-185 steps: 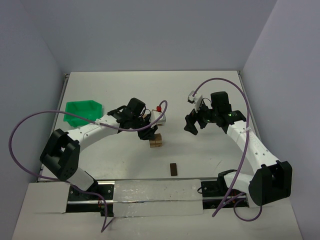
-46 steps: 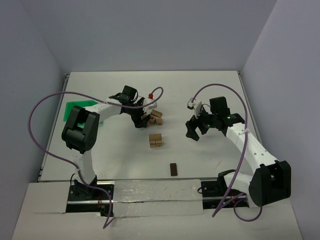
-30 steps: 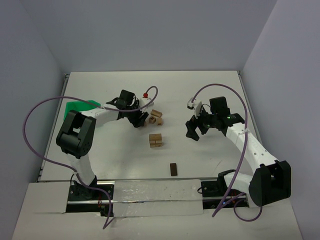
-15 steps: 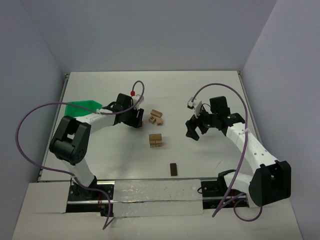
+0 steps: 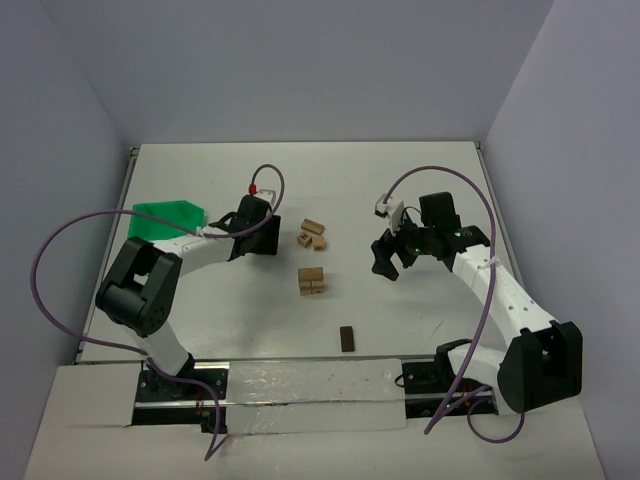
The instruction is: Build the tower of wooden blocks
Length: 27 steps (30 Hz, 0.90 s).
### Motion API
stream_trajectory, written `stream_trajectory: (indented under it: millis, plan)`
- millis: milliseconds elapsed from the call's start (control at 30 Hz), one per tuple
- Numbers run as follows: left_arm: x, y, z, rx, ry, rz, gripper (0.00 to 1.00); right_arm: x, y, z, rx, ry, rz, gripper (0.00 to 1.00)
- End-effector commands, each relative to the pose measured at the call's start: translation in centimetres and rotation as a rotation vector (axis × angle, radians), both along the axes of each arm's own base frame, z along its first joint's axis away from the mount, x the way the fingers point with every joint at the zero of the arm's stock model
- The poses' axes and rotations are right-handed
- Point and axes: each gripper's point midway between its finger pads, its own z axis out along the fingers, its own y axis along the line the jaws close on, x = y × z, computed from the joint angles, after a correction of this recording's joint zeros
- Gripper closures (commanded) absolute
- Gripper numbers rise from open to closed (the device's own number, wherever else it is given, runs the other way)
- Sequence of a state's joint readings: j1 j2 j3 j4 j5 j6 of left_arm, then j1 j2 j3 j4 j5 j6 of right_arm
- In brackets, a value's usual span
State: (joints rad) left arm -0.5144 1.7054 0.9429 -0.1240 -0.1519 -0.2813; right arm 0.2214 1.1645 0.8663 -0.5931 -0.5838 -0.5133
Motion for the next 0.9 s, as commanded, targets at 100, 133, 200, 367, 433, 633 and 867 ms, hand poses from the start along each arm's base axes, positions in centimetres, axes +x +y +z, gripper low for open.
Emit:
stream_trajectory:
  millis: [100, 133, 200, 367, 433, 633, 867]
  plan:
    - [-0.9, 1.1, -1.5, 0.067, 0.055, 0.067, 0.67, 1.0, 0.1, 2.2, 0.015, -0.049, -0.012, 0.0]
    - [-0.8, 1.1, -1.5, 0.071, 0.056, 0.071, 0.65, 1.0, 0.1, 2.2, 0.014, -0.05, -0.013, 0.0]
    - [-0.8, 1.1, -1.7, 0.067, 0.066, 0.078, 0.57, 1.0, 0.1, 2.2, 0.014, -0.049, -0.012, 0.0]
    - [-0.6, 0.8, -1.7, 0.064, 0.08, 0.08, 0.47, 1.2, 0.2, 2.2, 0.017, -0.049, -0.013, 0.0]
    - [-0.6, 0.7, -1.6, 0.064, 0.079, 0.079, 0.42, 1.1, 0.2, 2.3, 0.018, -0.049, -0.013, 0.0]
    - [-0.1, 0.7, -0.8, 0.07, 0.053, 0.062, 0.16, 1.0, 0.2, 2.3, 0.018, -0.05, -0.012, 0.0]
    - [0.7, 0.4, 1.7, 0.074, -0.005, 0.004, 0.01, 0.9, 0.0, 2.3, 0.013, -0.053, -0.014, 0.0]
